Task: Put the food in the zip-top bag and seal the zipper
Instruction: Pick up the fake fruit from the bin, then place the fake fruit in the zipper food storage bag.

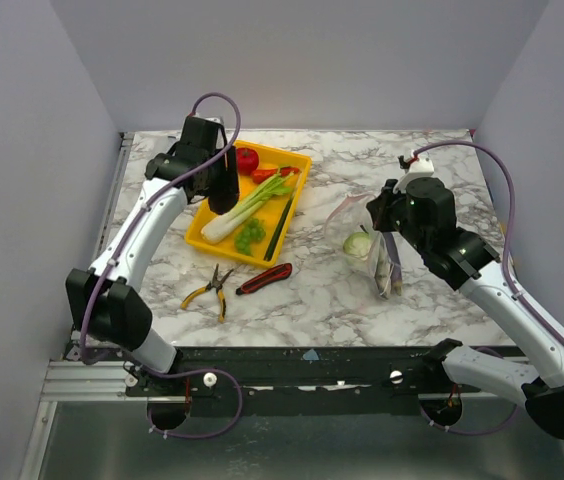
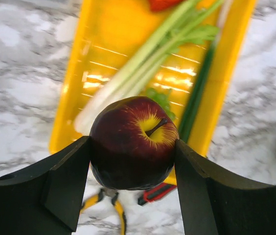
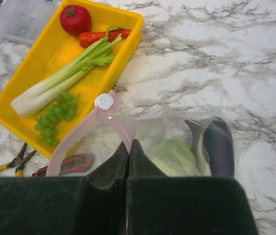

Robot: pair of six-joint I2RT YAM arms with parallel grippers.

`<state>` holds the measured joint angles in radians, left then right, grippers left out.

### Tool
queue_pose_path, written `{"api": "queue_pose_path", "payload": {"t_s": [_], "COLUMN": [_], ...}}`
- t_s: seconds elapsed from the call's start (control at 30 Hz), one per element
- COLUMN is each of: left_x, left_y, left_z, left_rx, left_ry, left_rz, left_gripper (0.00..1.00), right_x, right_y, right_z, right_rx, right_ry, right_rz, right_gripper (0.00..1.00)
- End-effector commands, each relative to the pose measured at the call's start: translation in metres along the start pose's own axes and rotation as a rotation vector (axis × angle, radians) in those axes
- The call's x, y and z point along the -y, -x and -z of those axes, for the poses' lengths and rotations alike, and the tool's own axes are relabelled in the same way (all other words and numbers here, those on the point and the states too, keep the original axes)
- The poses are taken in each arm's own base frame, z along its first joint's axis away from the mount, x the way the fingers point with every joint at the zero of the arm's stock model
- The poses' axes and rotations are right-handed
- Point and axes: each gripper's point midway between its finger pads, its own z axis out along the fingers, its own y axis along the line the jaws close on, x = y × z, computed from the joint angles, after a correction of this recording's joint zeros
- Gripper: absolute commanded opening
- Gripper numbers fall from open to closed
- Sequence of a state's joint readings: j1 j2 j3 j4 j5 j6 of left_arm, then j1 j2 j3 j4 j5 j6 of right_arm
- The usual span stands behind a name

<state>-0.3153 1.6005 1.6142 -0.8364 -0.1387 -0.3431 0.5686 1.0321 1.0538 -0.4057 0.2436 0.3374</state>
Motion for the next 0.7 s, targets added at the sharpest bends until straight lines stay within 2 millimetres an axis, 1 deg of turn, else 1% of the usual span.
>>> {"api": "queue_pose_path", "payload": {"t_s": [0.0, 0.13, 0.23, 0.27, 0.33, 0.43, 0.5, 0.67], "left_x": [0.068, 0.103, 0.132, 0.145, 0.164, 0.188, 0.2, 0.231], "left_y": [-0.023, -0.031, -0.031, -0.032, -0.031, -0.034, -0.039, -0.049], "left_z": [0.041, 0.082, 0.116, 0.126, 0.145, 0.161, 0.166, 0.17], "left_rx": [-0.027, 0.005, 0.048, 0.065, 0.095, 0.094, 0.075, -0.001], "left_ry": [-0.422, -0.64, -0.798, -0.851, -0.924, -0.999, -1.031, -1.098], "left_rz": [0.085, 0.129, 0.152, 0.145, 0.135, 0.123, 0.11, 0.091], "left_gripper": [0.0, 0.0, 0.0, 0.0, 0.0, 0.0, 0.0, 0.0], "right_x": [0.005, 0.007, 0.01, 0.01, 0.009, 0.007, 0.003, -0.002], "right_y": [0.004, 0.001, -0.005, -0.006, -0.008, -0.009, -0.008, 0.003], "right_z": [0.002, 0.0, -0.003, -0.004, -0.006, -0.008, -0.007, 0.002], "right_rx": [0.007, -0.006, -0.028, -0.034, -0.051, -0.079, -0.091, -0.054], "right_ry": [-0.036, -0.046, -0.062, -0.065, -0.068, -0.071, -0.066, -0.043], "right_rz": [-0.003, 0.006, 0.021, 0.022, 0.02, -0.004, -0.027, -0.087], "right_gripper": [0.01, 0.01, 0.0, 0.01, 0.01, 0.01, 0.01, 0.01]}}
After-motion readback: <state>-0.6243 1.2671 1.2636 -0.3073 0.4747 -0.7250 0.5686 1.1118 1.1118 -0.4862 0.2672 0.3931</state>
